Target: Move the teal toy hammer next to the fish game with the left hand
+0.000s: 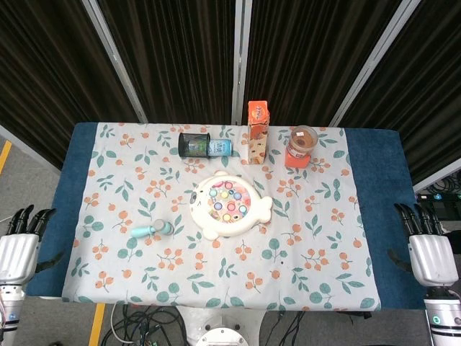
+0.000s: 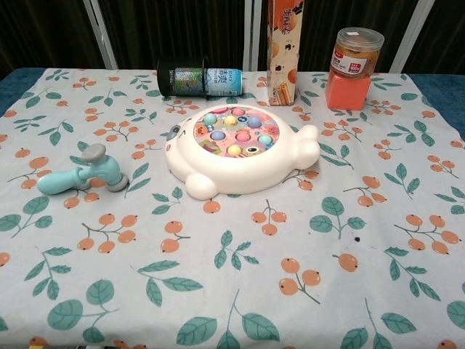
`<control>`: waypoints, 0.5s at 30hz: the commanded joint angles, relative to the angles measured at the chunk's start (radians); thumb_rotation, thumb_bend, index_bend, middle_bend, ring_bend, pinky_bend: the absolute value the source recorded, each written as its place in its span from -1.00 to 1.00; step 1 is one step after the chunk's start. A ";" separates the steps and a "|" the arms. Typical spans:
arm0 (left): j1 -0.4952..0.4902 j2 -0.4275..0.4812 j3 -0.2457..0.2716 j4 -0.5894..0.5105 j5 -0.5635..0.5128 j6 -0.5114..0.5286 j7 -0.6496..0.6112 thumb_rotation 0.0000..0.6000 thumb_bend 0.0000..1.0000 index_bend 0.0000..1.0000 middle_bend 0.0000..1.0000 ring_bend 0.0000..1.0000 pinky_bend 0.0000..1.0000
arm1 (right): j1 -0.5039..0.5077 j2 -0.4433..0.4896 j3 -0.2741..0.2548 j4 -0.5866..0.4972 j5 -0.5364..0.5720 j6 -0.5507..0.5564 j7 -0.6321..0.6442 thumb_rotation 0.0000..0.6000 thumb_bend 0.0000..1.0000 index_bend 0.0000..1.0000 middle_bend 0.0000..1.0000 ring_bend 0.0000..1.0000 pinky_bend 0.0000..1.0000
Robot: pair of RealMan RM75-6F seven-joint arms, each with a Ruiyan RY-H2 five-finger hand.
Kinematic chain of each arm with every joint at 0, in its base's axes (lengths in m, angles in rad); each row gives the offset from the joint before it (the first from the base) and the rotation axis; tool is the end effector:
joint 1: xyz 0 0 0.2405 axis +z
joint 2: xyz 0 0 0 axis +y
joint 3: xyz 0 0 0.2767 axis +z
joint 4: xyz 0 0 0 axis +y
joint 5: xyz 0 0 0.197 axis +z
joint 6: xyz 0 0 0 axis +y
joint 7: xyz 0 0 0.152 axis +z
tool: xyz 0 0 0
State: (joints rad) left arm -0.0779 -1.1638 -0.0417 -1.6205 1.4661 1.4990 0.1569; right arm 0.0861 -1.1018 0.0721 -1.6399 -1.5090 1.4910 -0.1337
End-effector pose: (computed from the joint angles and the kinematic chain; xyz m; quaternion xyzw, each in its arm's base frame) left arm -0.3257 0.1852 0.1667 -0.6022 -0.3657 -0.3508 0.6169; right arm -0.3162 -0.1938 0.1868 0.6141 -0.3400 0.3640 0.6122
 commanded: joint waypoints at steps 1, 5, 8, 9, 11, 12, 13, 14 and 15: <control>-0.001 0.002 0.004 -0.006 -0.001 -0.007 0.004 1.00 -0.75 -0.72 -0.66 -0.92 -0.85 | -0.002 0.000 -0.002 0.002 -0.003 0.003 0.003 1.00 -0.81 -1.00 -0.76 -1.00 -0.97; -0.002 0.004 0.006 -0.010 0.010 -0.004 0.008 1.00 -0.75 -0.72 -0.66 -0.92 -0.85 | -0.010 0.001 -0.006 0.005 -0.009 0.016 0.011 1.00 -0.80 -1.00 -0.76 -1.00 -0.97; -0.012 0.008 0.002 -0.017 0.019 -0.009 0.009 1.00 -0.75 -0.71 -0.66 -0.92 -0.85 | -0.018 0.005 -0.008 0.008 -0.014 0.030 0.020 1.00 -0.80 -1.00 -0.76 -1.00 -0.97; -0.020 0.009 -0.004 -0.021 0.025 -0.011 0.009 1.00 -0.75 -0.70 -0.66 -0.92 -0.85 | -0.021 0.006 -0.007 0.008 -0.016 0.036 0.021 1.00 -0.81 -1.00 -0.76 -1.00 -0.97; -0.037 0.012 -0.010 -0.025 0.040 -0.023 0.005 1.00 -0.75 -0.68 -0.66 -0.92 -0.85 | -0.026 0.010 -0.006 0.007 -0.018 0.047 0.020 1.00 -0.81 -1.00 -0.76 -1.00 -0.97; -0.052 0.015 -0.015 -0.028 0.049 -0.036 -0.002 1.00 -0.75 -0.68 -0.66 -0.92 -0.85 | -0.029 0.014 -0.004 0.006 -0.020 0.055 0.018 1.00 -0.80 -1.00 -0.76 -1.00 -0.97; -0.065 0.017 -0.019 -0.032 0.054 -0.048 -0.007 1.00 -0.75 -0.66 -0.64 -0.91 -0.85 | -0.031 0.017 -0.002 0.005 -0.020 0.060 0.017 1.00 -0.80 -1.00 -0.76 -1.00 -0.97; -0.079 0.019 -0.024 -0.036 0.058 -0.063 -0.015 1.00 -0.74 -0.64 -0.62 -0.90 -0.84 | -0.032 0.020 -0.001 0.004 -0.020 0.064 0.015 1.00 -0.80 -1.00 -0.76 -1.00 -0.97; -0.095 0.020 -0.030 -0.041 0.060 -0.082 -0.026 1.00 -0.73 -0.61 -0.58 -0.86 -0.84 | -0.033 0.024 0.001 0.002 -0.019 0.067 0.012 1.00 -0.80 -1.00 -0.76 -1.00 -0.97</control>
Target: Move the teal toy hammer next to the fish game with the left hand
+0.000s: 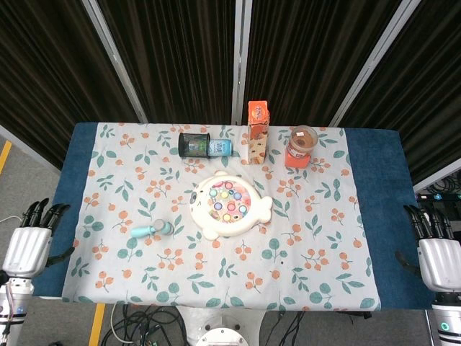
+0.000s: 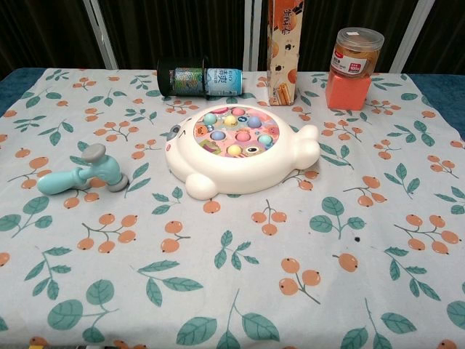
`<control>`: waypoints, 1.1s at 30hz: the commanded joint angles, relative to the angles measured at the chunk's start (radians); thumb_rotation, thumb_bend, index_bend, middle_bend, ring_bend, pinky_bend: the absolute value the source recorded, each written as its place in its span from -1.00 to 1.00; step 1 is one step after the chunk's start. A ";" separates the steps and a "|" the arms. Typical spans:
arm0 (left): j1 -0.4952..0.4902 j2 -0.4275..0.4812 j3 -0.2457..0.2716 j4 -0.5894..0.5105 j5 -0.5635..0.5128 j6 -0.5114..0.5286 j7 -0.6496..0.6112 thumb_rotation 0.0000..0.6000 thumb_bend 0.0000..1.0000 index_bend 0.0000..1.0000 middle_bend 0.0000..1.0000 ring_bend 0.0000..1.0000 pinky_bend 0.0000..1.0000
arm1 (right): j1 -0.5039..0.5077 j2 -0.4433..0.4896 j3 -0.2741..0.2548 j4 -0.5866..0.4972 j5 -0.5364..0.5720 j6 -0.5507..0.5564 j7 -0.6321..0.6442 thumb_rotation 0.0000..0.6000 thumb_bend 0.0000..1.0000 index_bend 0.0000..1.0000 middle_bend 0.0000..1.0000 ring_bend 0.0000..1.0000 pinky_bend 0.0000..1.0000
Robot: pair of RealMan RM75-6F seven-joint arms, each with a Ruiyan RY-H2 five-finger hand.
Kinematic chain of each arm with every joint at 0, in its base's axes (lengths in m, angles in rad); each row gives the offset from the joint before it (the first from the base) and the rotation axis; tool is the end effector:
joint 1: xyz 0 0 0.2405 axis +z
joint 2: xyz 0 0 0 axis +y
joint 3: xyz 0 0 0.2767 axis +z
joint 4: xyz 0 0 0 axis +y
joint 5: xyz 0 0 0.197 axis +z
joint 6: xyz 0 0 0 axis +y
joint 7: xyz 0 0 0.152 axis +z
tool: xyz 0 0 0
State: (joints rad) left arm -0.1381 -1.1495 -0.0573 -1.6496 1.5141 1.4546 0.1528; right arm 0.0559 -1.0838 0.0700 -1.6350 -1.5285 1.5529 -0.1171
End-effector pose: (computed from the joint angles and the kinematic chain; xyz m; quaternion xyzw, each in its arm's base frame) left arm -0.3034 0.2065 0.1626 -0.6307 -0.3484 -0.3766 0.5823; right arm -0.3174 -0.1835 0.2003 0.6023 -0.3253 0.3735 0.6260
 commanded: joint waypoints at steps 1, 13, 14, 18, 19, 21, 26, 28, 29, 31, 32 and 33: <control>-0.057 0.008 -0.021 -0.020 0.012 -0.066 -0.037 1.00 -0.72 -0.58 -0.55 -0.83 -0.84 | -0.004 0.012 0.005 -0.007 0.002 0.006 -0.010 1.00 -0.80 -1.00 -0.77 -1.00 -0.97; -0.283 -0.042 -0.089 -0.062 -0.135 -0.412 -0.116 1.00 -0.62 -0.47 -0.47 -0.71 -0.82 | 0.003 0.074 0.040 -0.055 0.019 0.019 -0.051 1.00 -0.80 -1.00 -0.77 -1.00 -0.97; -0.295 -0.048 -0.089 -0.063 -0.154 -0.435 -0.112 1.00 -0.60 -0.46 -0.46 -0.71 -0.82 | 0.003 0.078 0.042 -0.059 0.021 0.020 -0.055 1.00 -0.81 -1.00 -0.77 -1.00 -0.97; -0.326 -0.082 -0.090 -0.061 -0.224 -0.490 -0.100 1.00 -0.56 -0.44 -0.44 -0.67 -0.81 | 0.007 0.089 0.049 -0.071 0.033 0.013 -0.063 1.00 -0.81 -1.00 -0.77 -1.00 -0.97; -0.332 -0.092 -0.089 -0.061 -0.237 -0.497 -0.094 1.00 -0.55 -0.43 -0.44 -0.66 -0.80 | 0.009 0.089 0.049 -0.072 0.036 0.008 -0.063 1.00 -0.81 -1.00 -0.77 -1.00 -0.97; -0.339 -0.106 -0.085 -0.063 -0.253 -0.503 -0.083 1.00 -0.54 -0.42 -0.44 -0.66 -0.80 | 0.014 0.087 0.049 -0.071 0.039 -0.002 -0.060 1.00 -0.81 -1.00 -0.77 -1.00 -0.97; -0.361 -0.150 -0.080 -0.065 -0.298 -0.511 -0.039 1.00 -0.52 -0.39 -0.42 -0.66 -0.80 | 0.021 0.080 0.047 -0.064 0.040 -0.017 -0.051 1.00 -0.81 -1.00 -0.77 -1.00 -0.97; -0.370 -0.172 -0.076 -0.054 -0.319 -0.506 0.000 1.00 -0.51 -0.38 -0.40 -0.64 -0.80 | 0.021 0.079 0.047 -0.060 0.041 -0.017 -0.046 1.00 -0.81 -1.00 -0.77 -1.00 -0.97; -0.372 -0.181 -0.074 -0.051 -0.329 -0.503 0.019 1.00 -0.51 -0.37 -0.38 -0.62 -0.79 | 0.021 0.078 0.047 -0.059 0.042 -0.018 -0.044 1.00 -0.81 -1.00 -0.77 -1.00 -0.97; -0.376 -0.200 -0.068 -0.048 -0.351 -0.496 0.049 1.00 -0.50 -0.36 -0.35 -0.60 -0.79 | 0.022 0.078 0.046 -0.056 0.046 -0.023 -0.040 1.00 -0.80 -1.00 -0.77 -1.00 -0.97; -0.378 -0.207 -0.067 -0.045 -0.360 -0.493 0.060 1.00 -0.50 -0.36 -0.34 -0.58 -0.79 | 0.022 0.077 0.046 -0.054 0.048 -0.025 -0.038 1.00 -0.80 -1.00 -0.77 -1.00 -0.97; -0.379 -0.217 -0.064 -0.038 -0.372 -0.487 0.078 1.00 -0.50 -0.36 -0.33 -0.57 -0.79 | 0.023 0.077 0.046 -0.052 0.050 -0.028 -0.036 1.00 -0.80 -1.00 -0.77 -1.00 -0.97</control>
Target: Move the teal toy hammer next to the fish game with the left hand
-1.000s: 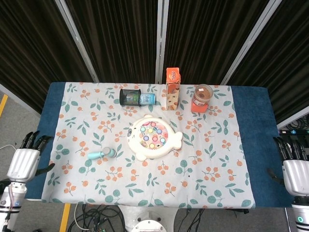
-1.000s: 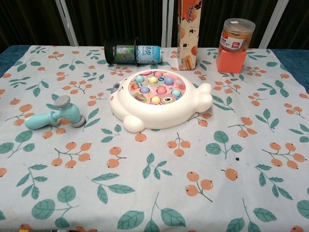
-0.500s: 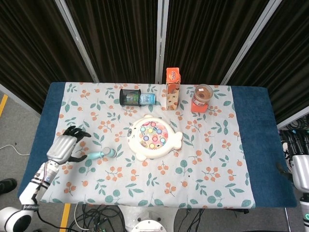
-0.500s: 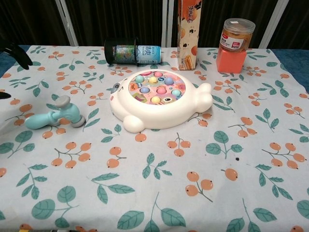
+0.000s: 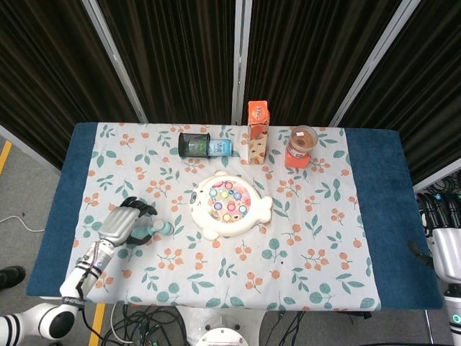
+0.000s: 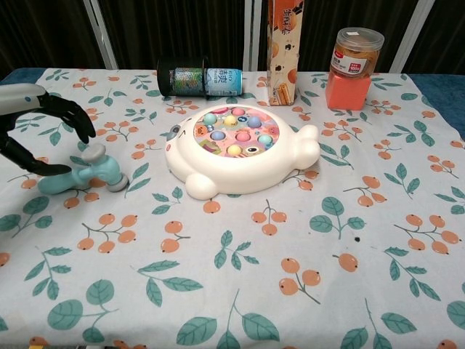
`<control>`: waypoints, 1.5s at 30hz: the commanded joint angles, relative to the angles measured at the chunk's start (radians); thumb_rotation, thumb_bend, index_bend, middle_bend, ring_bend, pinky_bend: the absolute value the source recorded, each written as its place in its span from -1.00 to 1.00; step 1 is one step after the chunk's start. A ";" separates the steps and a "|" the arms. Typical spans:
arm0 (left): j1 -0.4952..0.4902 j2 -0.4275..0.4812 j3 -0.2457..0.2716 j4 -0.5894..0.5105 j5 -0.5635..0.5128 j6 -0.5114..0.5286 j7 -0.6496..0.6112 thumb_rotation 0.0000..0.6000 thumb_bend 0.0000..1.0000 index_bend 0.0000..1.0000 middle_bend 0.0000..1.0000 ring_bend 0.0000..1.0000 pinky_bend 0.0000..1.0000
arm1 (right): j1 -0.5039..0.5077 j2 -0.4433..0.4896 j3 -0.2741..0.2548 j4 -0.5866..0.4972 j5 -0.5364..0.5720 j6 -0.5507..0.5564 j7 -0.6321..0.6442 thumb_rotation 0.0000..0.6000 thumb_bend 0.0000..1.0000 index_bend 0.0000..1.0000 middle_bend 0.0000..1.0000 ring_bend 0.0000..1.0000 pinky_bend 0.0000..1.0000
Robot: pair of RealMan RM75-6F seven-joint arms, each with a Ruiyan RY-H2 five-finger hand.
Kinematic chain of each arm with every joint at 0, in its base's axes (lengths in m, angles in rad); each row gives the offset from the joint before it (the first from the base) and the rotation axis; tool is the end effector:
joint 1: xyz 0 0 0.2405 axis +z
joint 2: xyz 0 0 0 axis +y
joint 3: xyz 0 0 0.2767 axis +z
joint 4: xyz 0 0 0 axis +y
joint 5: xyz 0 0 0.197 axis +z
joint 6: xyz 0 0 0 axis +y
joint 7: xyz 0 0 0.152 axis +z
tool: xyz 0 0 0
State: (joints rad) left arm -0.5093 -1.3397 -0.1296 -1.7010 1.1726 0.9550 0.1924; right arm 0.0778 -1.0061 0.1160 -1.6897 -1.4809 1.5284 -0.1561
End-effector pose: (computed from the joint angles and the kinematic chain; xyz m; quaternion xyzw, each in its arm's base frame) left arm -0.2251 0.2983 0.0421 -0.6964 -0.4864 -0.3473 0.3973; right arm -0.3092 -0.1984 0.2268 0.5991 -0.3033 0.3610 0.6471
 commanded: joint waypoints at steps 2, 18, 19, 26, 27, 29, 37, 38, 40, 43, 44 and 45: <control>-0.009 -0.040 0.012 0.023 -0.047 0.025 0.064 1.00 -0.50 -0.36 -0.30 -0.55 -0.79 | 0.003 -0.003 -0.001 0.005 0.003 -0.007 0.006 1.00 -0.80 -1.00 -0.77 -1.00 -0.97; -0.029 -0.099 0.021 0.056 -0.145 0.034 0.122 1.00 -0.50 -0.30 -0.22 -0.50 -0.79 | 0.018 -0.003 0.011 0.020 0.015 -0.019 0.015 1.00 -0.80 -1.00 -0.77 -1.00 -0.97; -0.030 -0.101 0.021 0.057 -0.148 0.035 0.123 1.00 -0.50 -0.29 -0.22 -0.50 -0.79 | 0.018 0.001 0.014 0.019 0.014 -0.013 0.012 1.00 -0.81 -1.00 -0.77 -1.00 -0.97; -0.033 -0.115 0.019 0.056 -0.149 0.048 0.115 1.00 -0.47 -0.24 -0.19 -0.47 -0.79 | 0.024 0.010 0.014 0.007 0.013 -0.022 0.007 1.00 -0.80 -1.00 -0.77 -1.00 -0.97; -0.034 -0.117 0.019 0.056 -0.149 0.048 0.115 1.00 -0.47 -0.23 -0.19 -0.47 -0.79 | 0.024 0.009 0.014 0.008 0.013 -0.022 0.008 1.00 -0.80 -1.00 -0.77 -1.00 -0.97; -0.037 -0.120 0.019 0.057 -0.150 0.048 0.116 1.00 -0.46 -0.22 -0.18 -0.47 -0.79 | 0.023 0.007 0.013 0.009 0.012 -0.019 0.010 1.00 -0.80 -1.00 -0.77 -1.00 -0.97; -0.047 -0.137 0.018 0.074 -0.168 0.042 0.117 1.00 -0.37 -0.17 -0.17 -0.46 -0.79 | 0.017 0.007 0.010 0.010 0.016 -0.013 0.015 1.00 -0.80 -1.00 -0.77 -1.00 -0.97; -0.048 -0.139 0.020 0.076 -0.169 0.042 0.118 1.00 -0.37 -0.17 -0.17 -0.47 -0.79 | 0.017 0.006 0.010 0.011 0.017 -0.014 0.016 1.00 -0.80 -1.00 -0.77 -1.00 -0.97; -0.048 -0.141 0.021 0.078 -0.171 0.042 0.118 1.00 -0.37 -0.17 -0.17 -0.47 -0.79 | 0.017 0.005 0.010 0.012 0.018 -0.015 0.017 1.00 -0.80 -1.00 -0.77 -1.00 -0.97; -0.049 -0.142 0.023 0.078 -0.171 0.043 0.116 1.00 -0.34 -0.16 -0.17 -0.46 -0.79 | 0.018 0.004 0.009 0.015 0.020 -0.018 0.020 1.00 -0.80 -1.00 -0.77 -1.00 -0.97; -0.049 -0.142 0.023 0.078 -0.171 0.043 0.116 1.00 -0.33 -0.16 -0.17 -0.46 -0.79 | 0.018 0.003 0.009 0.016 0.021 -0.019 0.021 1.00 -0.81 -1.00 -0.77 -1.00 -0.97; -0.050 -0.141 0.023 0.077 -0.171 0.042 0.115 1.00 -0.31 -0.15 -0.17 -0.47 -0.79 | 0.018 0.003 0.009 0.016 0.022 -0.020 0.022 1.00 -0.81 -1.00 -0.77 -1.00 -0.97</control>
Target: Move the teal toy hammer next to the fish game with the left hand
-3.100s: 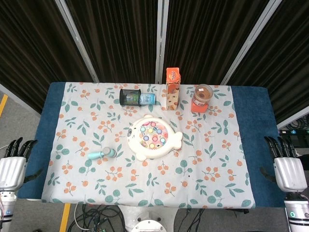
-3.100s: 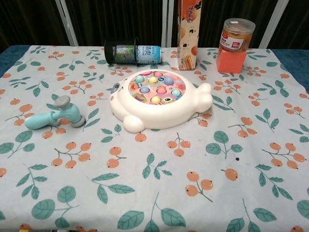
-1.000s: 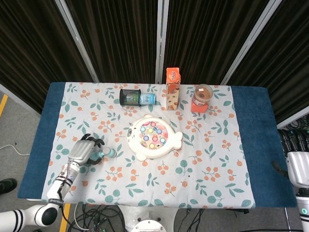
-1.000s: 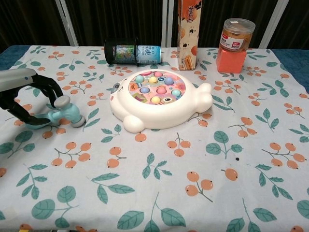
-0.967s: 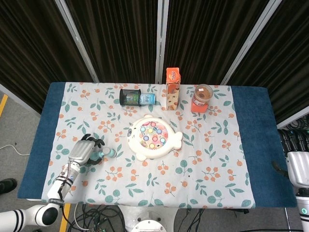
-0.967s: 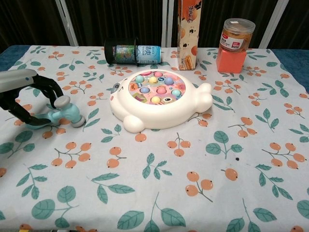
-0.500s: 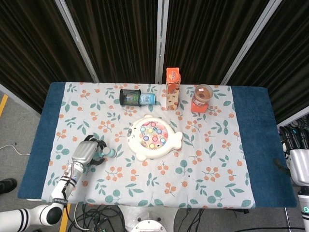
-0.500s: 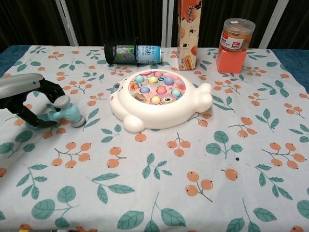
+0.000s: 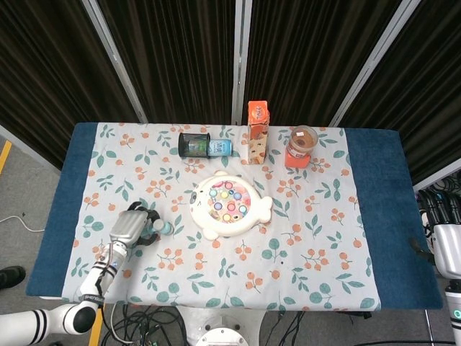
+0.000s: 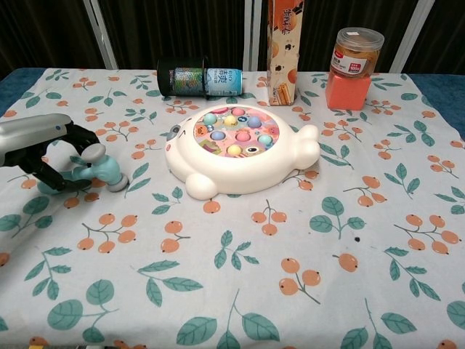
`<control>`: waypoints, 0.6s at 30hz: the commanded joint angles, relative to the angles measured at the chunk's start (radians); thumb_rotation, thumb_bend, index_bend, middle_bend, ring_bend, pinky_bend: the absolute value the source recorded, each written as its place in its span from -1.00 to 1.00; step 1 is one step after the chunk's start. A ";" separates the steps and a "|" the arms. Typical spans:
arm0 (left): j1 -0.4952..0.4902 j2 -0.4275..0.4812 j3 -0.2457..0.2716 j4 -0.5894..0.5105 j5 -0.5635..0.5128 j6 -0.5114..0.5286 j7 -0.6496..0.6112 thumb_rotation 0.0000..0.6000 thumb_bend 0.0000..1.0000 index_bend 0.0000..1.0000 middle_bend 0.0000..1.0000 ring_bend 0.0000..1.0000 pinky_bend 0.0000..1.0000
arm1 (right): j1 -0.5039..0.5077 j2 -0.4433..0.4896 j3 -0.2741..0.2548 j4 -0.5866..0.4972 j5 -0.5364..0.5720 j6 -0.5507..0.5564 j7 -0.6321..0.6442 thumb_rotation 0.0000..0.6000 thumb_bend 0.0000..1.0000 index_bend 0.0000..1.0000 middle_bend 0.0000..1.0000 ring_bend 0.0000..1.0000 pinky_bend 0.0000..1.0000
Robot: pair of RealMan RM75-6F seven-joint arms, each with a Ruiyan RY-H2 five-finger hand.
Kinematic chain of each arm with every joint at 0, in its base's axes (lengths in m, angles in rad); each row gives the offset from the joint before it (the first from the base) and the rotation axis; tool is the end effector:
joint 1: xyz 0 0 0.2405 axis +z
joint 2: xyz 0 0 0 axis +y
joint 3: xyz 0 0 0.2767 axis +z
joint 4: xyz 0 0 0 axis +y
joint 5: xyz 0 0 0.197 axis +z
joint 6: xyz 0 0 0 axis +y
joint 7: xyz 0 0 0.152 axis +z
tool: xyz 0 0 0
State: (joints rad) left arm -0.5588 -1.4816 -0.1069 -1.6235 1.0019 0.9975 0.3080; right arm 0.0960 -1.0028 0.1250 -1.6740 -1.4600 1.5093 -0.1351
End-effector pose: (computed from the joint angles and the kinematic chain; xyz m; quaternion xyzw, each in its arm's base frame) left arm -0.2269 0.3036 0.0014 -0.6823 -0.5080 -0.3191 0.4179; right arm -0.3114 -0.2062 0.2296 0.5972 -0.3062 0.3619 0.6470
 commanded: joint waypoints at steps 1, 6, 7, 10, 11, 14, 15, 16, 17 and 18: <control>-0.001 0.001 0.000 -0.002 0.001 0.000 -0.001 1.00 -0.30 -0.15 -0.17 -0.47 -0.79 | 0.000 -0.001 0.000 0.002 0.002 -0.001 0.002 1.00 -0.80 -1.00 -0.77 -1.00 -0.97; -0.004 0.000 0.001 -0.003 0.004 0.001 -0.002 1.00 -0.29 -0.15 -0.17 -0.46 -0.78 | 0.000 -0.002 0.000 0.004 0.004 -0.001 0.005 1.00 -0.81 -1.00 -0.77 -1.00 -0.97; -0.004 -0.002 0.000 -0.002 0.004 0.004 -0.003 1.00 -0.29 -0.14 -0.16 -0.45 -0.77 | -0.001 -0.003 -0.001 0.005 0.004 -0.001 0.006 1.00 -0.80 -1.00 -0.77 -1.00 -0.97; -0.004 -0.010 -0.001 0.006 0.004 0.011 -0.003 1.00 -0.29 -0.10 -0.14 -0.43 -0.72 | -0.002 -0.003 -0.002 0.006 0.005 -0.001 0.008 1.00 -0.80 -1.00 -0.77 -1.00 -0.97; -0.004 -0.012 -0.001 0.008 0.003 0.011 -0.002 1.00 -0.28 -0.09 -0.13 -0.42 -0.71 | -0.002 -0.003 -0.002 0.007 0.005 -0.001 0.009 1.00 -0.80 -1.00 -0.77 -1.00 -0.97; -0.003 -0.019 -0.002 0.015 0.004 0.017 -0.005 1.00 -0.27 -0.04 -0.10 -0.39 -0.65 | -0.003 -0.005 -0.003 0.009 0.006 -0.001 0.012 1.00 -0.81 -1.00 -0.77 -1.00 -0.97; -0.002 -0.022 -0.002 0.017 0.006 0.021 -0.007 1.00 -0.26 -0.02 -0.08 -0.38 -0.61 | -0.003 -0.005 -0.003 0.010 0.007 -0.002 0.012 1.00 -0.81 -1.00 -0.77 -1.00 -0.97; -0.002 -0.023 -0.002 0.019 0.009 0.023 -0.008 1.00 -0.25 0.00 -0.07 -0.38 -0.58 | -0.003 -0.005 -0.003 0.010 0.007 -0.003 0.012 1.00 -0.80 -1.00 -0.77 -1.00 -0.97; -0.002 -0.024 -0.001 0.020 0.011 0.024 -0.009 1.00 -0.24 0.02 -0.07 -0.37 -0.54 | -0.003 -0.006 -0.004 0.010 0.007 -0.003 0.012 1.00 -0.80 -1.00 -0.77 -1.00 -0.97; -0.001 -0.024 -0.001 0.022 0.013 0.024 -0.011 1.00 -0.23 0.03 -0.06 -0.37 -0.51 | -0.002 -0.006 -0.004 0.010 0.007 -0.004 0.012 1.00 -0.80 -1.00 -0.77 -1.00 -0.97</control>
State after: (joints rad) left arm -0.5604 -1.5052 -0.1081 -1.6026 1.0142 1.0210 0.2976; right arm 0.0935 -1.0085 0.1212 -1.6640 -1.4530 1.5052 -0.1227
